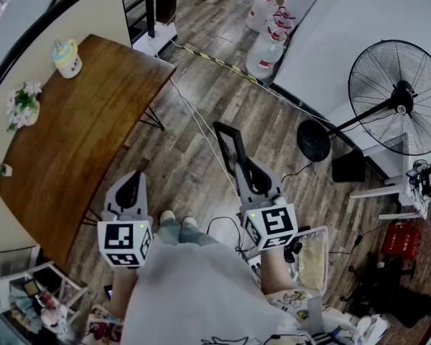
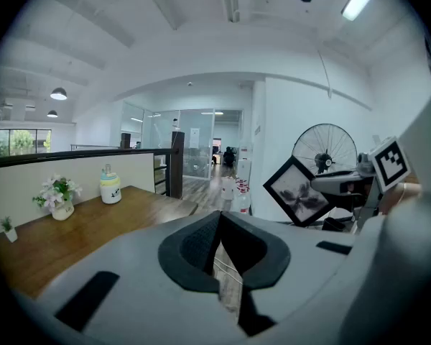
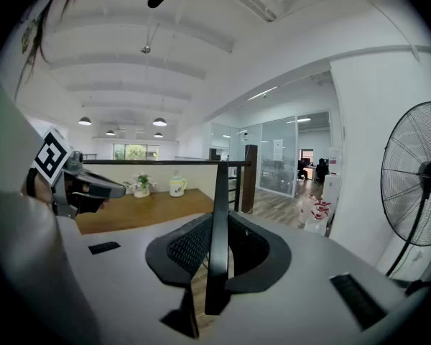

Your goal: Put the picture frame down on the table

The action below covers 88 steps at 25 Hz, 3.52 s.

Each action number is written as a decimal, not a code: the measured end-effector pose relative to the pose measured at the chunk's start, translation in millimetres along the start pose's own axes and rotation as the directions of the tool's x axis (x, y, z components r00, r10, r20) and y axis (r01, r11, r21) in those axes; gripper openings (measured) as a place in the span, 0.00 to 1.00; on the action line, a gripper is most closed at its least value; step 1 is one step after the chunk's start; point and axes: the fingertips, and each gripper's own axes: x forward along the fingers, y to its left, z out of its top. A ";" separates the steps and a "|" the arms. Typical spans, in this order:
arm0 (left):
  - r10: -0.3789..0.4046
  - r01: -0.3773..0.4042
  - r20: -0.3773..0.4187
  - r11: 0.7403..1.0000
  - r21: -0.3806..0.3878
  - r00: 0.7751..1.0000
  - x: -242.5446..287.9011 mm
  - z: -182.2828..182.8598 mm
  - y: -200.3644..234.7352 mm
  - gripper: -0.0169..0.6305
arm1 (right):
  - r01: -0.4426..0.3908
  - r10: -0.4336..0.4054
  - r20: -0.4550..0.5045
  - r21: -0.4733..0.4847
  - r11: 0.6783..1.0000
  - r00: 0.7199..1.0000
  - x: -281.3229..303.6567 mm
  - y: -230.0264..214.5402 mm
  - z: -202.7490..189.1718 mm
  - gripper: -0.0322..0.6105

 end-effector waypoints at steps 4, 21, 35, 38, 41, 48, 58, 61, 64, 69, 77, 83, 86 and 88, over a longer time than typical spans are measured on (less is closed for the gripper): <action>0.020 -0.020 0.004 1.000 -0.004 1.000 2.1 -2.8 -3.4 0.03 | -0.008 0.008 0.018 0.020 1.000 1.000 -4.8 -8.7 -0.7 0.15; 0.061 -0.062 -0.014 0.998 -0.026 0.998 37.4 -2.5 17.8 0.03 | -0.007 0.008 -0.015 0.070 0.998 1.000 28.8 -37.1 -13.4 0.15; 0.057 -0.057 0.005 0.998 -0.030 0.998 150.8 52.1 101.3 0.03 | -0.031 0.033 -0.026 0.063 0.998 0.999 178.6 -54.5 30.2 0.15; 0.060 -0.060 0.003 0.998 -0.029 0.998 170.7 60.6 118.8 0.03 | -0.036 0.037 -0.020 0.066 0.997 0.999 206.4 -55.6 39.8 0.15; 0.059 -0.059 0.002 0.998 -0.028 0.998 186.9 67.5 132.2 0.03 | -0.035 0.037 -0.025 0.072 0.997 0.999 227.8 -57.8 44.1 0.15; 0.055 -0.054 0.006 0.998 -0.044 0.998 207.2 72.7 160.8 0.03 | -0.038 0.042 -0.044 0.071 0.997 0.998 263.5 -51.2 47.0 0.15; 0.133 -0.134 -0.020 0.983 -0.125 0.991 201.0 63.1 194.5 0.03 | -0.114 0.120 -0.080 0.075 0.991 0.990 303.6 -35.5 56.7 0.15; 0.193 -0.194 -0.026 0.968 -0.156 0.981 196.6 58.1 212.1 0.03 | -0.173 0.177 -0.078 0.066 0.983 0.981 326.6 -25.4 63.6 0.15; 0.260 -0.261 -0.031 0.949 -0.177 0.965 194.9 58.0 230.1 0.03 | -0.242 0.245 -0.070 0.048 0.969 0.967 356.6 -14.6 73.9 0.15; 0.403 -0.399 -0.028 0.889 -0.224 0.915 198.1 67.1 260.1 0.03 | -0.390 0.390 -0.073 0.017 0.921 0.918 417.2 2.3 92.4 0.15; 0.607 -0.592 -0.040 0.755 -0.282 0.794 207.7 87.9 283.7 0.03 | -0.609 0.605 -0.088 -0.034 0.792 0.791 502.5 24.2 123.6 0.15; 0.721 -0.703 -0.078 0.638 -0.314 0.689 210.5 93.5 288.4 0.03 | -0.730 0.724 -0.100 -0.048 0.682 0.683 544.8 39.9 137.3 0.15; 0.760 -0.742 -0.092 0.590 -0.318 0.644 212.1 94.9 288.1 0.03 | -0.771 0.765 -0.104 -0.045 0.635 0.636 557.6 45.3 140.5 0.15; 0.780 -0.762 -0.100 0.563 -0.319 0.618 213.7 96.5 286.9 0.03 | -0.795 0.789 -0.103 -0.047 0.605 0.606 563.1 48.3 143.2 0.15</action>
